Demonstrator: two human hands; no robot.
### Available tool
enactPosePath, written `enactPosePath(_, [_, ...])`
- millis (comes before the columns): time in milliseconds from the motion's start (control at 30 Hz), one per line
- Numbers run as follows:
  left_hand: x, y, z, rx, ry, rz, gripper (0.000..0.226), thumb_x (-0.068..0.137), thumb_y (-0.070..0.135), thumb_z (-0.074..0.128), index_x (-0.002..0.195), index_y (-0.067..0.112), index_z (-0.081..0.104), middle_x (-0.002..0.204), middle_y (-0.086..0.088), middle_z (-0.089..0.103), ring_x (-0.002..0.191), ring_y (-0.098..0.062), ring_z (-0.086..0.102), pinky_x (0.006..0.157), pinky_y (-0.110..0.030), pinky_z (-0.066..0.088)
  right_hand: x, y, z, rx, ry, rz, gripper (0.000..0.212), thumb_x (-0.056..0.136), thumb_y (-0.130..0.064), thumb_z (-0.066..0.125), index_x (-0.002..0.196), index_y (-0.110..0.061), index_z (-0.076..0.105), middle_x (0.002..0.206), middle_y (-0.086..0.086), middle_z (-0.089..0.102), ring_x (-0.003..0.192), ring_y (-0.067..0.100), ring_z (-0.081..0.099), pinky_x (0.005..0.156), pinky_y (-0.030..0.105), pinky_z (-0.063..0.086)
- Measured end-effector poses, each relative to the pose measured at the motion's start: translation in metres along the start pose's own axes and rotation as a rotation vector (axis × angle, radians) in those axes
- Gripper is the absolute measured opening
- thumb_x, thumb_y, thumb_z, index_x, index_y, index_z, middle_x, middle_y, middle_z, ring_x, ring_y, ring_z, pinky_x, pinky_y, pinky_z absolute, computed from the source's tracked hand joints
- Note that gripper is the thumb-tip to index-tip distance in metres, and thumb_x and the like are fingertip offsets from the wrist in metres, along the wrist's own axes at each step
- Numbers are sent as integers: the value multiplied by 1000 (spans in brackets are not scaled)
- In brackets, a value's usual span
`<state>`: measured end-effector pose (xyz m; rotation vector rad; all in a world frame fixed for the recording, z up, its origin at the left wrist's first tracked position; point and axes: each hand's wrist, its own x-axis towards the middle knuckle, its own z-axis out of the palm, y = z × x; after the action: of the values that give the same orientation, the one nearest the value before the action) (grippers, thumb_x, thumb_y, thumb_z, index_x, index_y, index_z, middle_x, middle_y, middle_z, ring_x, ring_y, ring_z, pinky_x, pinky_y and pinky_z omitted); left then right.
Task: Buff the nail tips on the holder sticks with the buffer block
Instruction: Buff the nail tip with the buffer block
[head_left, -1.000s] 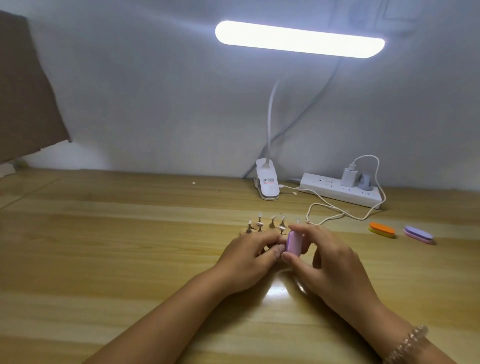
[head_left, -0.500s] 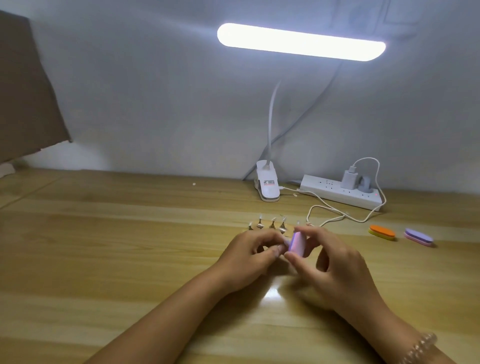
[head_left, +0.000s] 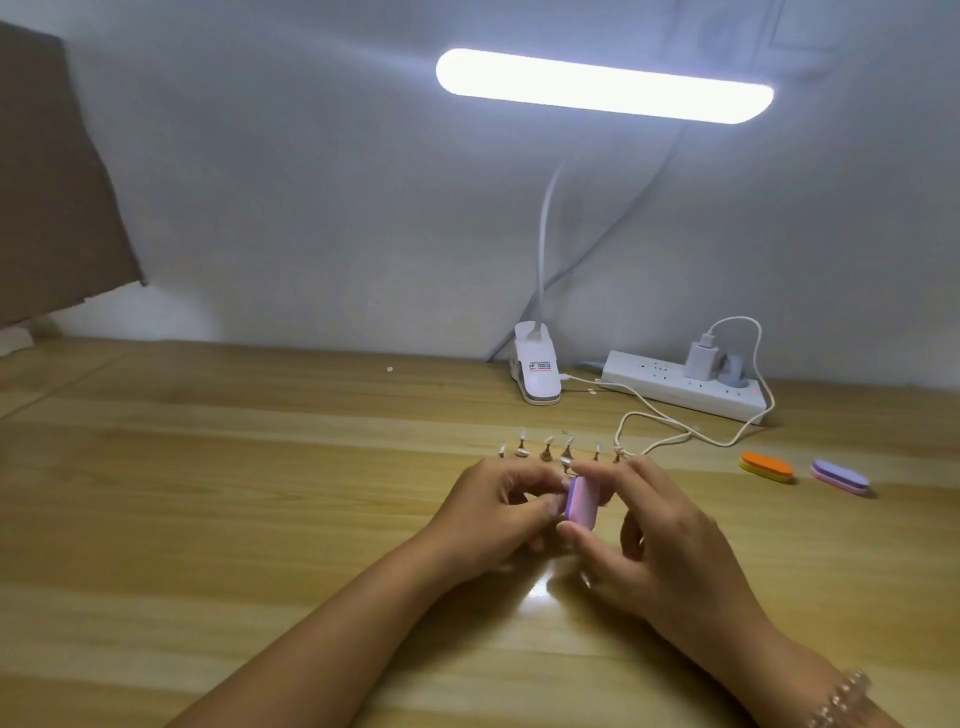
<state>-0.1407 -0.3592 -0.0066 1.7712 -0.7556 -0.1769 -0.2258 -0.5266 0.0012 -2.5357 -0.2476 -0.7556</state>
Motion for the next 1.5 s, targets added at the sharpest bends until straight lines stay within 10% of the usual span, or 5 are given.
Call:
enactPosePath(767, [3, -5, 0, 216, -14, 54, 23, 97, 10, 57, 110, 16, 76, 56, 27, 58, 48, 2, 46, 51, -13, 34, 1, 2, 0, 38, -22, 55, 46, 77, -58, 64, 118, -38, 64, 94, -24, 54, 61, 3, 55, 56, 27, 46])
enactPosePath(933, [1, -1, 1, 288, -67, 85, 18, 96, 21, 59, 101, 21, 76, 84, 12, 71, 60, 0, 49, 62, -24, 37, 6, 9, -1, 67, 29, 137, 44, 78, -54, 66, 116, -34, 66, 93, -20, 58, 59, 9, 54, 62, 24, 44])
enactPosePath(1500, [-1, 5, 4, 254, -54, 49, 16, 93, 28, 58, 93, 26, 74, 82, 13, 70, 60, -11, 48, 63, -30, 43, 9, 13, -1, 161, 57, 171, 63, 69, -70, 51, 116, -32, 68, 90, -19, 60, 67, 3, 54, 63, 19, 40])
